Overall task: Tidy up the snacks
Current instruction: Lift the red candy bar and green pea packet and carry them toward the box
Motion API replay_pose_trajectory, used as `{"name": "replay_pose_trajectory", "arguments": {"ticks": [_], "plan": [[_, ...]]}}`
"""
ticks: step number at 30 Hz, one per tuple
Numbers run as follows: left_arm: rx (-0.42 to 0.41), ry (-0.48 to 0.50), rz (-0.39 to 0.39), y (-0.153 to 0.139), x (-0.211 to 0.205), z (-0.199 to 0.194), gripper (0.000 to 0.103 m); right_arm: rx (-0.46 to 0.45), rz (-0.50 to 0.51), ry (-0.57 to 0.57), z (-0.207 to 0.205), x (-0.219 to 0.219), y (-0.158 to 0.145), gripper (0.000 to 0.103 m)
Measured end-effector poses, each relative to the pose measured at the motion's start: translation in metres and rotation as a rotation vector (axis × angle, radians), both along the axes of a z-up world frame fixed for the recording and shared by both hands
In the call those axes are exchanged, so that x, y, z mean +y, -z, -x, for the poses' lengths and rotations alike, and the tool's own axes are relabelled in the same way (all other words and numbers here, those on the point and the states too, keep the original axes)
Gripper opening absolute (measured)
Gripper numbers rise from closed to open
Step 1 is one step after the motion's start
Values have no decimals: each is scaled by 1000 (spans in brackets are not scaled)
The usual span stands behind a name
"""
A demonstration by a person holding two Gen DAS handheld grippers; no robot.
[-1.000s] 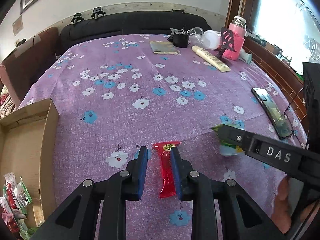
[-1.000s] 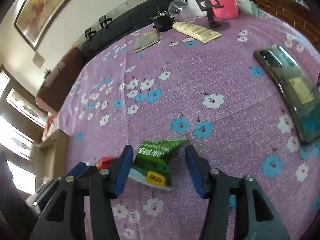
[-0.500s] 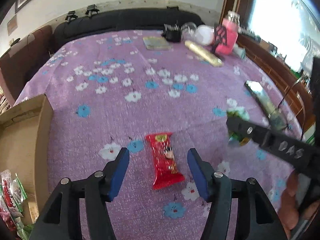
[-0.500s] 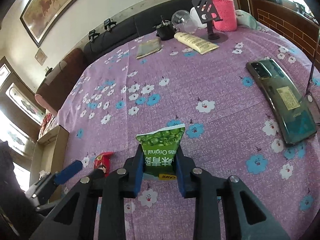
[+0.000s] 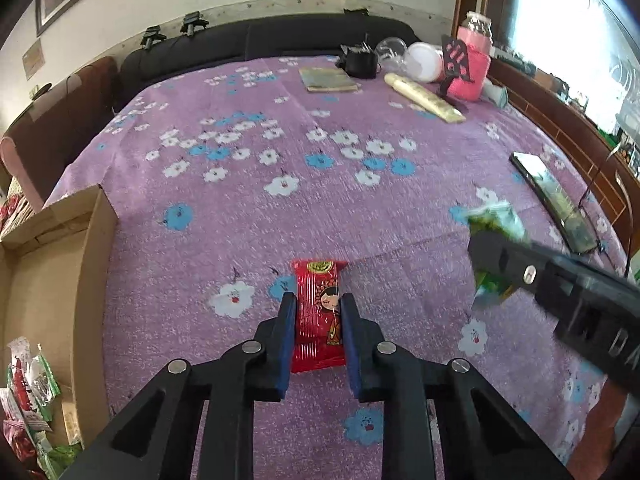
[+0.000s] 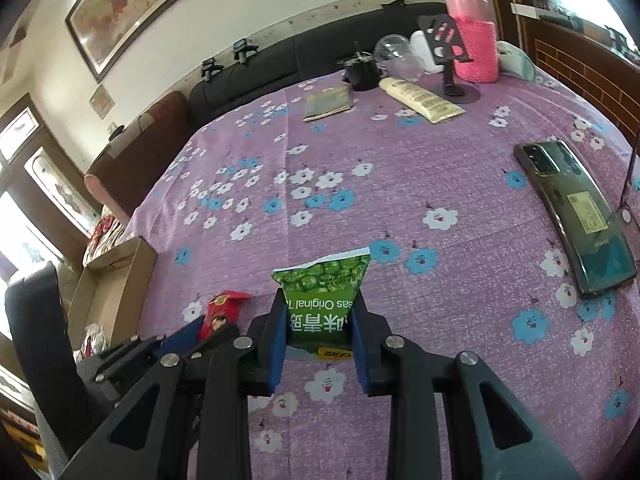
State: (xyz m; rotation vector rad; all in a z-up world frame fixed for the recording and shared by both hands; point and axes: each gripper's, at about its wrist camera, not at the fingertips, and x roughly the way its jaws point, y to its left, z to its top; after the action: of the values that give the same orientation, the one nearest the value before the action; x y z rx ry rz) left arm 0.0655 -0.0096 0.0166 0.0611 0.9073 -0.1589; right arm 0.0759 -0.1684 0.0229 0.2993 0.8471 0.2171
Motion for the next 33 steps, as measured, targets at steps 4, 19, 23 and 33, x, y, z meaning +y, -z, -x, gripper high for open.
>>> {"name": "replay_pose_trajectory", "arguments": {"ticks": [4,19,23,33], "plan": [[-60,-29,15,-12,7,4,22,-44,40,-33,6,11,-4,27],[-41,-39,43,-14,13,1,23,-118,61,-23,14,13,-16,27],[7,-11,25,-5,6,-1,50,-119,61,-20,15,12,-16,27],[18,-27,-13,6,6,-5,22,-120,54,-29,17,14,-17,27]]}}
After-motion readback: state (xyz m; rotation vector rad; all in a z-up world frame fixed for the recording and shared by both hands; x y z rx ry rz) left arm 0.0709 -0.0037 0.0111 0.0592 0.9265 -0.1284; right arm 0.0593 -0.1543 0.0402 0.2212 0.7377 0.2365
